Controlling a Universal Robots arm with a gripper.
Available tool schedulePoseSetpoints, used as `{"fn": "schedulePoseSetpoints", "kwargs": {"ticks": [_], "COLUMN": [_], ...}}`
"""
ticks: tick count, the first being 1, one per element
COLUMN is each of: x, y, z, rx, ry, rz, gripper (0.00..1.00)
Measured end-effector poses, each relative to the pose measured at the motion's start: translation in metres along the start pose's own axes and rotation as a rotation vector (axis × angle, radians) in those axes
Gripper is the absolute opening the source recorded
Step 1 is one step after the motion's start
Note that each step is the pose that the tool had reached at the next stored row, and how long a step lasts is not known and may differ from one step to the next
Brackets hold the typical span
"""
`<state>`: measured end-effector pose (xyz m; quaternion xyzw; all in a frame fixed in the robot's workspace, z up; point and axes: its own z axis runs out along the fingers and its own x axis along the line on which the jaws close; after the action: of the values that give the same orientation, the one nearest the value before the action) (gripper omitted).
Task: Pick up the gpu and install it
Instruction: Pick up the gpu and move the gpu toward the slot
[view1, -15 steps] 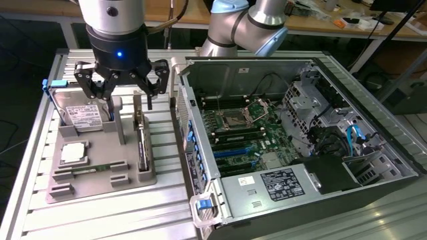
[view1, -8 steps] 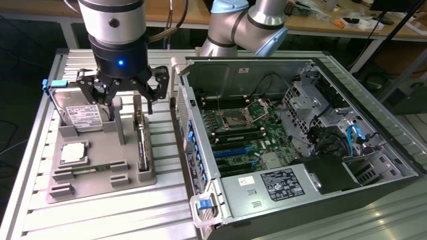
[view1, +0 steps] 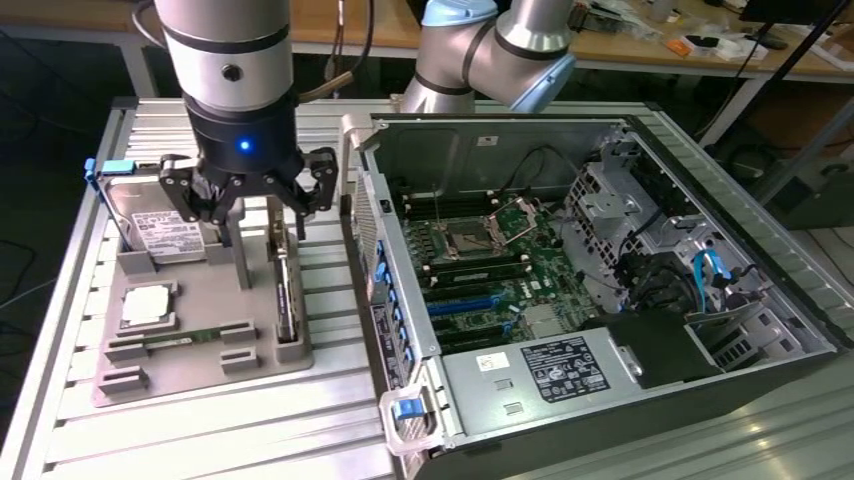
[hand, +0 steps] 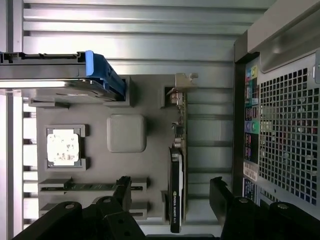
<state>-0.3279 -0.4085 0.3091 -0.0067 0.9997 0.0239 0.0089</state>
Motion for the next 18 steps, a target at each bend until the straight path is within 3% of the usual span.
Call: {"fn": "schedulePoseSetpoints", "kwargs": {"ticks": [18], "x": [0.001], "y": [-0.0025], "z": [0.0334], "rx": [0.0001], "ry": [0.0001], "rz": [0.000], "gripper": [0.74]}}
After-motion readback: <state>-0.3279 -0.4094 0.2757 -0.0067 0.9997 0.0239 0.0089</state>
